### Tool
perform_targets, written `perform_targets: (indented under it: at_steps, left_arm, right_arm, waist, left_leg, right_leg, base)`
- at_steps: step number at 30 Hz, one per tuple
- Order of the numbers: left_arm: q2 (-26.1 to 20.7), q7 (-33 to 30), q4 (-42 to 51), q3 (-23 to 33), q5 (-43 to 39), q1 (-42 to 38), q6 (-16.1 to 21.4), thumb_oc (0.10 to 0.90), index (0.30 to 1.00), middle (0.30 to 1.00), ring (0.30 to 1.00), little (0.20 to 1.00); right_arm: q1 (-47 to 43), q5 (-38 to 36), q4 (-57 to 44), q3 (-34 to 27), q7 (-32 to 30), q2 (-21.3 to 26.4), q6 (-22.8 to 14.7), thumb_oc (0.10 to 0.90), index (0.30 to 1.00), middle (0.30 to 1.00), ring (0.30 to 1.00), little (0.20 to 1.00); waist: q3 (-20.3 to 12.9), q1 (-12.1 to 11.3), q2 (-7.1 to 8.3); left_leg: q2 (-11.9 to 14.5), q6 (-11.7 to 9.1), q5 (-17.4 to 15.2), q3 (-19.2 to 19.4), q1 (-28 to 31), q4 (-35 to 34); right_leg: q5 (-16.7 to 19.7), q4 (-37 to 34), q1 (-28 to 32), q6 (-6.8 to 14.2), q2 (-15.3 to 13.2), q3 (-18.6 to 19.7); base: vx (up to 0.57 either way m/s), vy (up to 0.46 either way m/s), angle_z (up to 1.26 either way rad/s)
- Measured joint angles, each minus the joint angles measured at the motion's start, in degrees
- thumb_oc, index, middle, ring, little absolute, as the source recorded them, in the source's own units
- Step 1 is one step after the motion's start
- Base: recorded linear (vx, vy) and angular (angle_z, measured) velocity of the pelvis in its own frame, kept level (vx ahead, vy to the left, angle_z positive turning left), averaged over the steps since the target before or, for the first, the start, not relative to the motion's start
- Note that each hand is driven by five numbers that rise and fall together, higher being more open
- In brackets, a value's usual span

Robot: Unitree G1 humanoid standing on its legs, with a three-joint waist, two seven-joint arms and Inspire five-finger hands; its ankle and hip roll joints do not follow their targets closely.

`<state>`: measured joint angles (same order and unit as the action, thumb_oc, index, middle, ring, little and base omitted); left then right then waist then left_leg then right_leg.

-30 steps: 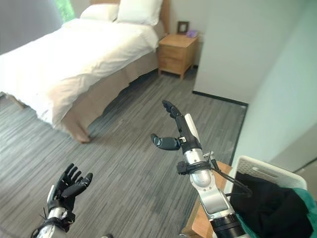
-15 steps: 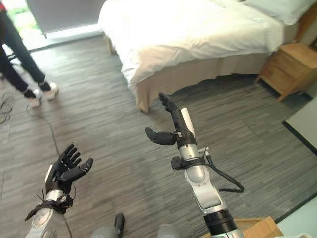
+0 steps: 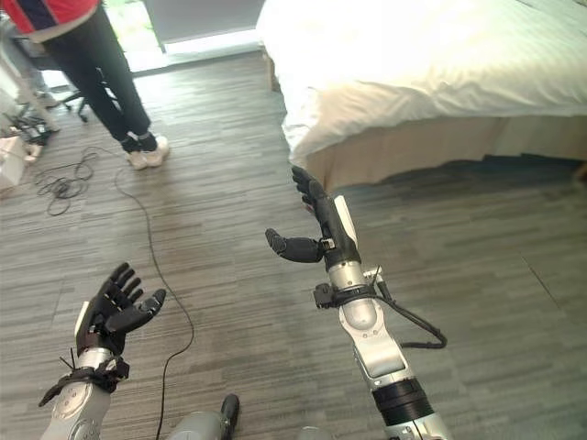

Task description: Pick up bed clothes into laundry basket.

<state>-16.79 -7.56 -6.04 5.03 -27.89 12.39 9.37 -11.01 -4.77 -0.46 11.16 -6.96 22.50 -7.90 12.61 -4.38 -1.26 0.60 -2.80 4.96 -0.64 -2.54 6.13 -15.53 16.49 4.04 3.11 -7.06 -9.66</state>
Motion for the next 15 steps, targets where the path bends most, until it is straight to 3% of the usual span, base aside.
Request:
perform_targets:
  at_steps: [2, 7, 11, 12, 15]
  left_arm:
    - [0.03, -1.10, 0.15, 1.61, 0.96, -0.92, 0.17, 0.800, 0.900, 0.900, 0.900, 0.900]
    - [1.35, -2.34, 0.13, 1.24, 4.62, 2.29, -0.83, 0.800, 0.900, 0.900, 0.900, 0.900]
    - [1.42, -2.27, 0.27, 0.45, 6.28, 3.64, -0.94, 0.800, 0.900, 0.900, 0.900, 0.900]
    - [1.47, -2.24, 0.27, 0.45, 6.31, 4.35, -0.98, 0.800, 0.900, 0.900, 0.900, 0.900]
    - [1.51, -2.21, 0.25, 0.46, 6.26, 5.84, -1.10, 0.800, 0.900, 0.900, 0.900, 0.900]
  right_arm:
    - [2.12, -0.60, -0.29, -4.42, 0.33, -0.28, 0.15, 0.800, 0.900, 0.900, 0.900, 0.900]
    - [8.18, -0.97, -0.20, -9.75, 0.15, -0.62, 1.38, 0.800, 0.900, 0.900, 0.900, 0.900]
    - [12.06, -1.09, -0.04, -9.45, 0.27, -3.94, 1.44, 0.800, 0.900, 0.900, 0.900, 0.900]
    - [13.38, -1.08, 0.16, -9.24, 0.28, -5.46, 1.46, 0.800, 0.900, 0.900, 0.900, 0.900]
    - [14.29, -1.07, 0.47, -8.91, 0.26, -6.20, 1.78, 0.800, 0.900, 0.900, 0.900, 0.900]
  waist:
    - [-0.32, 0.27, -0.25]
    - [-0.84, -1.91, 0.14]
    - [-2.52, -4.60, 2.78]
    - [-3.25, -4.75, 4.00]
    - [-4.25, -5.03, 5.58]
  left_leg:
    - [0.48, 0.49, 0.33, 0.87, -0.02, -2.82]
    - [-0.90, 0.63, 0.31, -3.21, -1.03, -4.02]
    - [-1.11, 0.64, 0.31, -3.25, -0.89, -5.49]
    - [-1.33, 0.65, 0.31, -3.30, -0.68, -5.65]
    - [-1.13, 0.65, 0.30, -3.09, -0.01, -6.64]
  right_leg:
    - [-0.12, -1.24, 0.85, -0.46, 0.95, -4.51]
    - [-0.26, -3.46, 3.08, -0.37, 0.82, -9.98]
    - [-0.38, -5.03, 3.79, -0.15, 0.84, -10.87]
    - [-0.33, -5.71, 4.37, -0.05, 0.62, -11.29]
    - [-0.28, -5.88, 4.50, 0.07, 0.53, -11.24]
  base:
    - [0.07, 0.063, 1.01]
    - [0.09, 0.050, 0.67]
    - [0.08, 0.018, 0.19]
    - [0.04, 0.009, 0.09]
    - [0.04, 0.002, -0.04]
